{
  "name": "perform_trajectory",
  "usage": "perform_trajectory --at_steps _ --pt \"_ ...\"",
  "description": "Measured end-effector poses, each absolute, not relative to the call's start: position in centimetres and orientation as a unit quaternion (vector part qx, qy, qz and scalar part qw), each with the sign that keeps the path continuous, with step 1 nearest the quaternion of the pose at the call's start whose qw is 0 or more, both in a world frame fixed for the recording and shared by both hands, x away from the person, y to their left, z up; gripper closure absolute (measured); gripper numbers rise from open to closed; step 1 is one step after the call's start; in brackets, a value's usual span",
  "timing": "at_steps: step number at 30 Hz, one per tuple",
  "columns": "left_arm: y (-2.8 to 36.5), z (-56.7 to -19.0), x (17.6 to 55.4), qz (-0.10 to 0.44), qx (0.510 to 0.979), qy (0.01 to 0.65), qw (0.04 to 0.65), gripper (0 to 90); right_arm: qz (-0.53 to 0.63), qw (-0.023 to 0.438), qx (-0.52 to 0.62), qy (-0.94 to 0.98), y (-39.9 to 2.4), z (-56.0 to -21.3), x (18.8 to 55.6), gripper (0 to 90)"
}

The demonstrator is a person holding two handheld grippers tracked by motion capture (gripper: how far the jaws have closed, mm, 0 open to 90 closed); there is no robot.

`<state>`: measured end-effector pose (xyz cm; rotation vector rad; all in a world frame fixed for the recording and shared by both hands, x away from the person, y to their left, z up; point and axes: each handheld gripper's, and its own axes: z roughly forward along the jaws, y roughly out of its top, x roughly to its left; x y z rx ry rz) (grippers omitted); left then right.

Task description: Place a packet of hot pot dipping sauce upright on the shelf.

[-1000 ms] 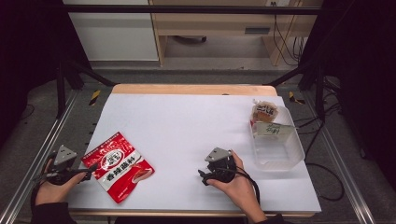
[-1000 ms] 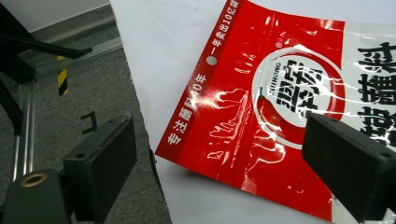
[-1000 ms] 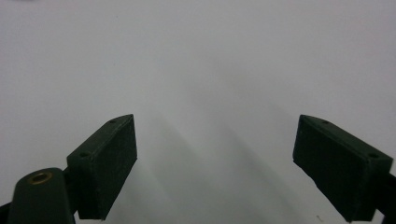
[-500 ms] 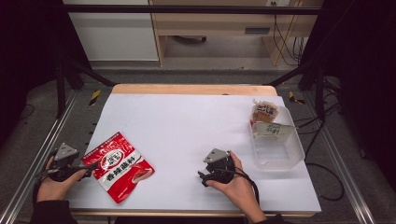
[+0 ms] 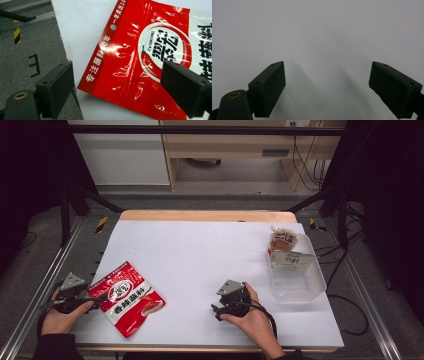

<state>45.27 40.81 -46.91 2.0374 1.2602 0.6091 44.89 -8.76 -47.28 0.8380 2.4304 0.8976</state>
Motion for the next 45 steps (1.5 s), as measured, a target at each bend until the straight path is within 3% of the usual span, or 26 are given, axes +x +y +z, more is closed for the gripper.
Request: perform_trajectory --at_steps 14,22,28,38,45 --pt "40.5 -46.0 44.5 0.217 0.783 0.471 0.343 22.8 0.320 0.209 0.303 0.873 -8.9 -47.3 44.9 14.4" --pt "40.5 -45.5 44.1 0.182 0.768 0.480 0.382 30.1 0.320 0.209 0.302 0.873 -8.9 -47.3 44.9 14.5" --pt "40.3 -46.1 44.6 0.167 0.780 0.484 0.359 34.8 0.317 0.209 0.300 0.875 -8.8 -47.3 44.9 14.6" --pt "40.8 -46.0 44.8 0.184 0.773 0.499 0.346 67.1 0.317 0.209 0.301 0.875 -8.7 -47.4 44.9 14.7" --pt "41.0 -45.8 44.7 0.196 0.767 0.505 0.344 83.6 0.316 0.208 0.297 0.876 -8.7 -47.4 45.0 14.7"
